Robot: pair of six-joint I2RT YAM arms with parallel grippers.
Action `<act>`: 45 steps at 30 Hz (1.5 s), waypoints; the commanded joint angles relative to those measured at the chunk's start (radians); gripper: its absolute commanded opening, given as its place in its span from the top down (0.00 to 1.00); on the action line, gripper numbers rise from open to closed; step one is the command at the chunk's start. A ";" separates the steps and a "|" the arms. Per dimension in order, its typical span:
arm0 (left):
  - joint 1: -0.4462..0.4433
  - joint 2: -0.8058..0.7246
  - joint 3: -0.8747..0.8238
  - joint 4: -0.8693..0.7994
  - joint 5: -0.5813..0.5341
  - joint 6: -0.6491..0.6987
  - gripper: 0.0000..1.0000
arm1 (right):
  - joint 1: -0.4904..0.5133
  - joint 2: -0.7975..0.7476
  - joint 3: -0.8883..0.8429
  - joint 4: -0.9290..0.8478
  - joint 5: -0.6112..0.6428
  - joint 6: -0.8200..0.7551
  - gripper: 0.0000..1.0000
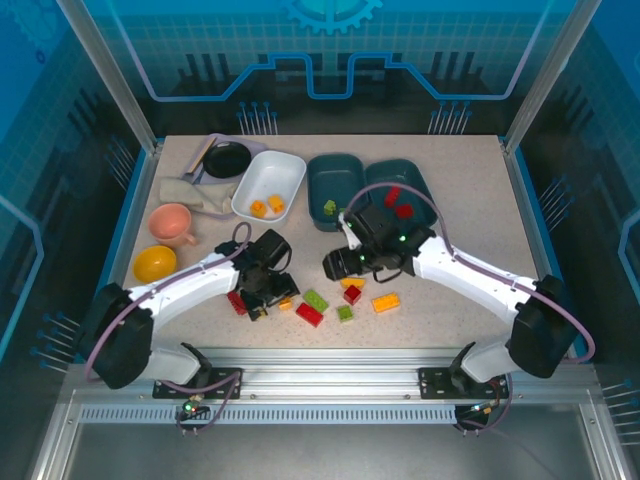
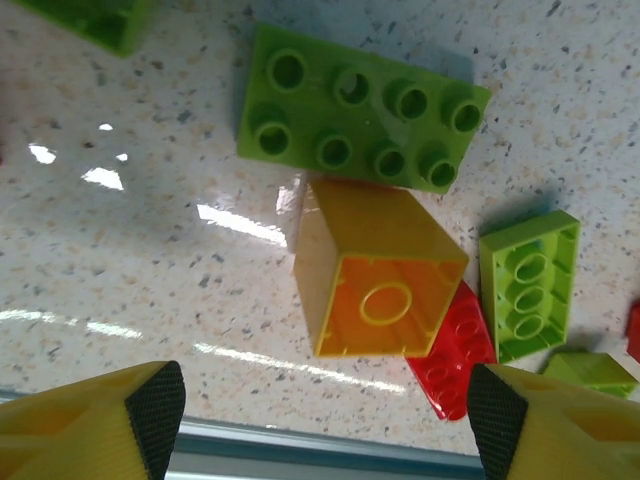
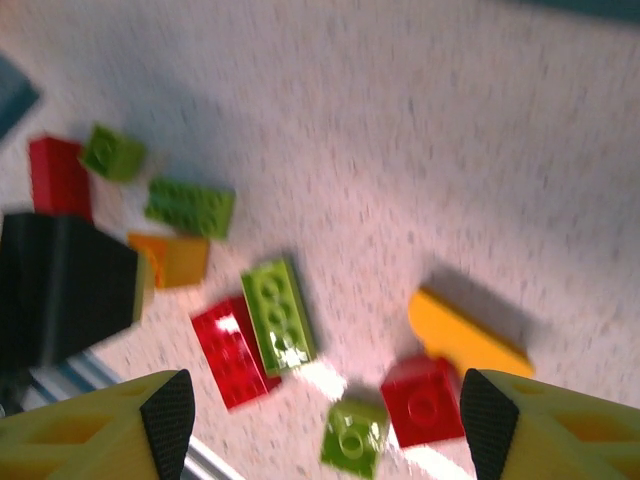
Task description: Sort the legos into containers by color
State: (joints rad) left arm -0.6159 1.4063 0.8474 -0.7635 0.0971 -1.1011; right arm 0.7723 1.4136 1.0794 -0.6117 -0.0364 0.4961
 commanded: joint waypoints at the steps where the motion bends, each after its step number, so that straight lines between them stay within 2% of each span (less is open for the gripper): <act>1: -0.014 0.057 0.043 0.028 -0.030 0.013 0.22 | 0.011 -0.090 -0.057 0.044 -0.070 -0.003 0.27; 5: -0.016 0.112 0.044 0.049 -0.052 0.020 0.31 | 0.013 -0.123 -0.093 0.025 -0.074 0.008 0.27; 10: -0.018 0.147 0.048 0.069 -0.076 0.042 0.53 | 0.015 -0.131 -0.104 0.032 -0.079 0.024 0.28; 13: -0.023 0.132 0.076 0.034 -0.098 0.049 0.62 | 0.015 -0.131 -0.089 0.029 -0.074 0.025 0.28; 18: -0.018 0.019 0.189 -0.122 -0.155 0.051 0.65 | 0.013 -0.146 -0.044 0.013 -0.045 0.032 0.29; 23: 0.136 0.017 0.367 -0.181 -0.154 0.157 0.66 | 0.002 -0.165 -0.034 0.140 -0.080 0.084 0.28; 27: 0.273 0.162 0.536 -0.166 -0.140 0.258 0.65 | -0.003 -0.182 -0.077 0.349 -0.063 0.139 0.26; 31: 0.364 0.344 0.717 -0.142 -0.151 0.310 0.65 | -0.018 -0.145 -0.062 0.435 -0.058 0.169 0.24; 35: 0.428 0.559 0.927 -0.150 -0.151 0.312 0.64 | -0.030 -0.104 -0.016 0.412 -0.069 0.174 0.24; 40: 0.468 0.805 1.210 -0.228 -0.180 0.311 0.62 | -0.046 -0.081 0.007 0.342 -0.064 0.173 0.24; 45: 0.476 0.981 1.414 -0.310 -0.166 0.310 0.58 | -0.075 -0.037 0.042 0.116 -0.031 0.188 0.24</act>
State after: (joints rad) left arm -0.1421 2.3348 2.1727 -0.9695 -0.0597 -0.8085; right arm 0.7238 1.3483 1.0817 -0.3363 -0.0864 0.6628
